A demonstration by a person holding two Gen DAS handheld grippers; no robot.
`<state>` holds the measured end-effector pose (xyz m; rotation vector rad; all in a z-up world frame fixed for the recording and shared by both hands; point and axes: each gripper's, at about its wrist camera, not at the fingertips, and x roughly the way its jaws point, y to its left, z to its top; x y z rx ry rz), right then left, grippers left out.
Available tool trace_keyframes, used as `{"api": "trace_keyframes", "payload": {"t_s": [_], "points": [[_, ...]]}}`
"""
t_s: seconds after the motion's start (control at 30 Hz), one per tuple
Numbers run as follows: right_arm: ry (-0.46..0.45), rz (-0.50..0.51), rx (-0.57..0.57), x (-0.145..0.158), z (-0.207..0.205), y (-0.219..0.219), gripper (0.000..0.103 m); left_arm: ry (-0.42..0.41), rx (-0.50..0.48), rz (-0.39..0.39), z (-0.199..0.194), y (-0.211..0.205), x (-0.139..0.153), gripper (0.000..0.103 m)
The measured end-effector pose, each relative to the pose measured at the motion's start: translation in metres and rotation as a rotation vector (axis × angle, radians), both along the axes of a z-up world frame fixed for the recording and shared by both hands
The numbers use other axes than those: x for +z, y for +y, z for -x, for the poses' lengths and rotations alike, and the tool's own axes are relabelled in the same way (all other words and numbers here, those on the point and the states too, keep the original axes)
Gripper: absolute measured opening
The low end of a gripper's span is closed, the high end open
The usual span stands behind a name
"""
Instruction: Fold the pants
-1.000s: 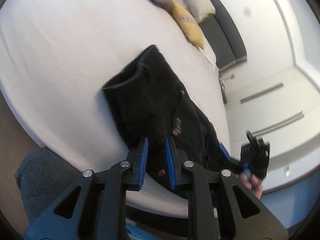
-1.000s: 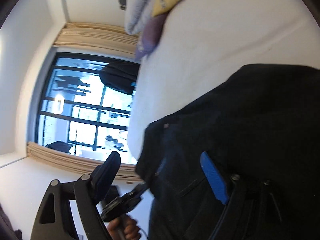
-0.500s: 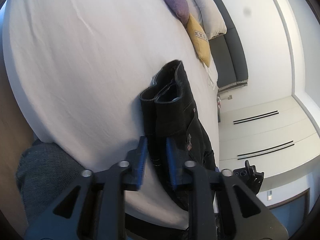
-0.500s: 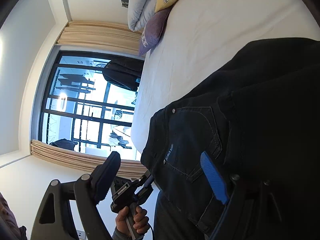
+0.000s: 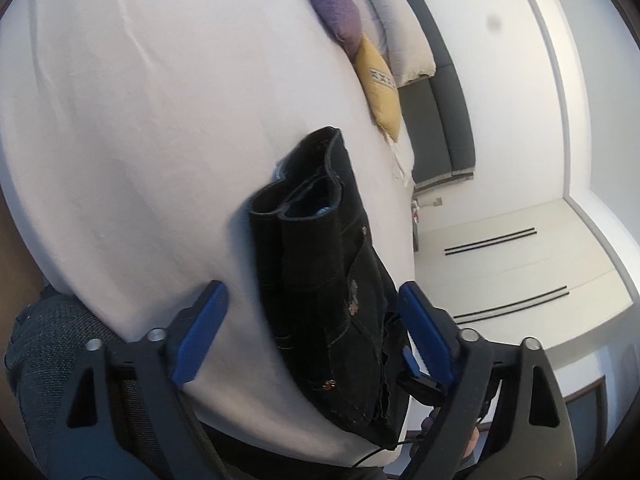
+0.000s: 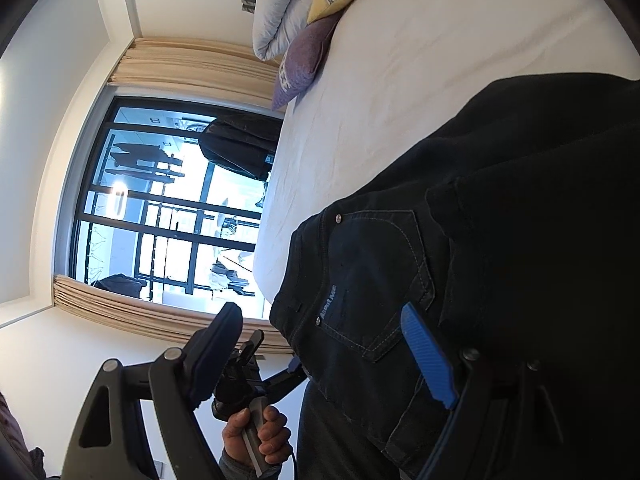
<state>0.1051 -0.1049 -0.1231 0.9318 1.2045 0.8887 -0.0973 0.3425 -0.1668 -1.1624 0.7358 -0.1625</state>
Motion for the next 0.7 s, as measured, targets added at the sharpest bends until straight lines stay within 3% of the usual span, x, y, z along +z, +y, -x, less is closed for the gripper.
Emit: {"api": "trace_keyframes", "payload": {"t_s": [0.07,0.13,0.17,0.23,0.5,0.7], "points": [[-0.001,0.002,0.000,-0.001,0.000,-0.001,0.085,0.001,-0.010,-0.017,-0.001,-0.001,0.002,0.068],[0.001,0.004,0.001,-0.003,0.000,-0.001,0.085,0.008,-0.031,-0.019,-0.008,-0.005,0.000,0.051],[0.003,0.005,0.001,-0.003,0.000,-0.001,0.085,0.011,-0.035,-0.018,-0.011,-0.006,-0.001,0.048],[0.005,0.006,0.002,-0.004,0.000,-0.002,0.085,0.017,-0.031,0.003,-0.015,-0.007,-0.006,0.032],[0.003,0.007,0.008,-0.003,-0.001,-0.001,0.085,0.012,0.008,0.144,-0.022,-0.003,-0.027,0.024],[0.017,0.063,0.030,-0.012,0.000,0.007,0.085,-0.001,0.037,0.196,-0.022,-0.006,-0.031,0.008]]}}
